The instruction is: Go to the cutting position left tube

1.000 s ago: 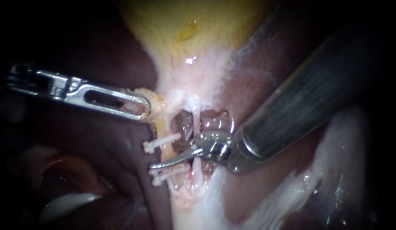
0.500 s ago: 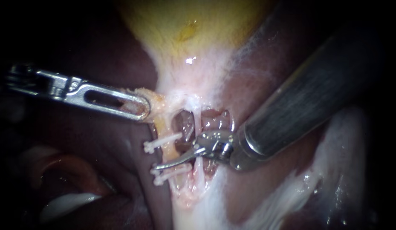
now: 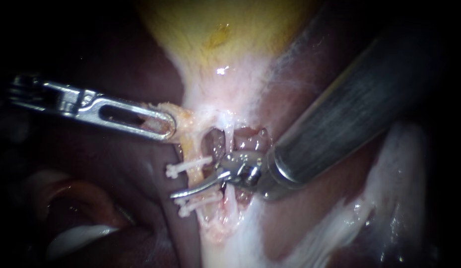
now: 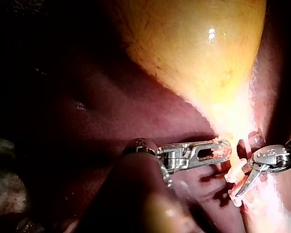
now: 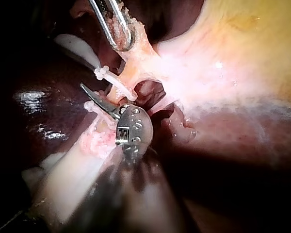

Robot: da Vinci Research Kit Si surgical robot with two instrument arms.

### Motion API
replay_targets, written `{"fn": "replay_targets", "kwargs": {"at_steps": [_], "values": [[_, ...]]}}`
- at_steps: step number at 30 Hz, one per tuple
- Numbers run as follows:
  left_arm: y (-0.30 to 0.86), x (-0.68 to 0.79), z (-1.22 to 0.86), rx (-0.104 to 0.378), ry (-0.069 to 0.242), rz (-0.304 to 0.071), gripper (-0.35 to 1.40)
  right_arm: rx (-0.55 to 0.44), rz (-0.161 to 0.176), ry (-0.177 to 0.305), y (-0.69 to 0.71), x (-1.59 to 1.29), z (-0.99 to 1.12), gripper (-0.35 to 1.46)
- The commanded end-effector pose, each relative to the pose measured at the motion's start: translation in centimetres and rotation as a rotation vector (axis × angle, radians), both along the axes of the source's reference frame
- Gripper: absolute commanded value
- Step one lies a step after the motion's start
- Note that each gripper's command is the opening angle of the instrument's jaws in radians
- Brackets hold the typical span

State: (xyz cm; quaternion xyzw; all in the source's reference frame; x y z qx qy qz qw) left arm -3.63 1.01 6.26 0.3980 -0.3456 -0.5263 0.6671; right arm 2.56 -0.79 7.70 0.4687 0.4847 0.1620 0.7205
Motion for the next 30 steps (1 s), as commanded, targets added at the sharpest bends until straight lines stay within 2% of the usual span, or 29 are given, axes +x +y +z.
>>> {"fn": "replay_targets", "kwargs": {"at_steps": [1,12,30], "values": [[0.0,0.0,0.0,0.001,-0.001,0.002,-0.35,0.003,0.0,0.004,0.0,0.01,-0.01,1.4],[0.0,-0.02,0.01,0.001,-0.001,0.001,-0.35,0.018,0.019,0.034,0.0,0.19,-0.04,1.4],[0.0,-0.02,0.01,0.002,-0.003,0.004,-0.35,0.021,0.011,0.045,0.0,0.24,-0.05,1.4]]}}
